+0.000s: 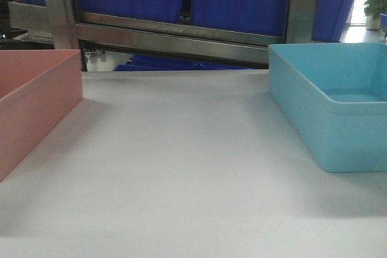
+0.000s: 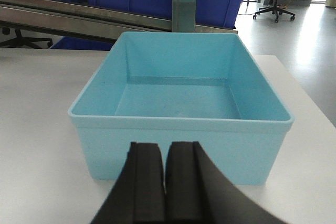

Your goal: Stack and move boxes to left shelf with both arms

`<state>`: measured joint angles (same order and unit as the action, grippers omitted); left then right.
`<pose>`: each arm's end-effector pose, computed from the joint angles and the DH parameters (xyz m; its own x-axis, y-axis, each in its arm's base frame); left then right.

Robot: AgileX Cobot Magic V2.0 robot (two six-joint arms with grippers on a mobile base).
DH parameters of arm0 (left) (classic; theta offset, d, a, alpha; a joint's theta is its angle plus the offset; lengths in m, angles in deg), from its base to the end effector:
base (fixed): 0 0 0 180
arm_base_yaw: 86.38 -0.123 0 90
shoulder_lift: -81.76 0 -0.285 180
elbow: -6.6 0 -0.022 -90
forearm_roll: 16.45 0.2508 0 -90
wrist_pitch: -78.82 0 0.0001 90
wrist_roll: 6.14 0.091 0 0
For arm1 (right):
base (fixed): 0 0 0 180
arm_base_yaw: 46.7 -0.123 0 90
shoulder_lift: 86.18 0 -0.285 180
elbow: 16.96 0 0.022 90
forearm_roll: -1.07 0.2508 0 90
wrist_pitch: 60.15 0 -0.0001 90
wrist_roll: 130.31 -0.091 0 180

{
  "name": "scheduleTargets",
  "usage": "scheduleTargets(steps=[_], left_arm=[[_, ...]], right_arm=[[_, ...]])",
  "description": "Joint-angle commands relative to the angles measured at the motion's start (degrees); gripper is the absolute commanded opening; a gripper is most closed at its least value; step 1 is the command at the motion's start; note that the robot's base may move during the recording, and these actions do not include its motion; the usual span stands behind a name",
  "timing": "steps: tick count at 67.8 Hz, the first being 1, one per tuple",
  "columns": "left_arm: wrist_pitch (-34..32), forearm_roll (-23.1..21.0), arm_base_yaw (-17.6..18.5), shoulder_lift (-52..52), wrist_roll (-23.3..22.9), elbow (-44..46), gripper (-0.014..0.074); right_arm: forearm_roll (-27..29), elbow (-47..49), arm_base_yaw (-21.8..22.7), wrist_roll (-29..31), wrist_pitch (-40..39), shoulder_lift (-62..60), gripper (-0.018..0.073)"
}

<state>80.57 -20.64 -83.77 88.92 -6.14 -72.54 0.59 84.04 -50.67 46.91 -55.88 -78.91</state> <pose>0.0570 -0.0028 0.1997 0.0305 -0.0745 -0.9968 0.0501 0.9961 -0.0729 0.0570 0.0039 0.1964 -0.0121 0.0394 -0.9991 -0.0682 0.9969 0.0401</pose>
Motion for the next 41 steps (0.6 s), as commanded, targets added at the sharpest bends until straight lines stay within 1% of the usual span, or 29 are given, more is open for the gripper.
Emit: scheduleTargets(steps=[1, 35, 41], left_arm=[[-5.09, 0.1, 0.24, -0.88, 0.0, -1.51, -0.0003], [-5.59, 0.1, 0.24, -0.88, 0.0, -1.51, -0.0003], [-8.67, -0.15, 0.24, -0.67, 0.0, -1.51, -0.0003]], right_arm=[[-0.17, 1.15, 0.29, 0.45, -5.02, -1.15, 0.0056], [-0.17, 1.15, 0.29, 0.45, -5.02, -1.15, 0.0056], [-0.17, 1.15, 0.29, 0.45, -5.02, -1.15, 0.0056]])
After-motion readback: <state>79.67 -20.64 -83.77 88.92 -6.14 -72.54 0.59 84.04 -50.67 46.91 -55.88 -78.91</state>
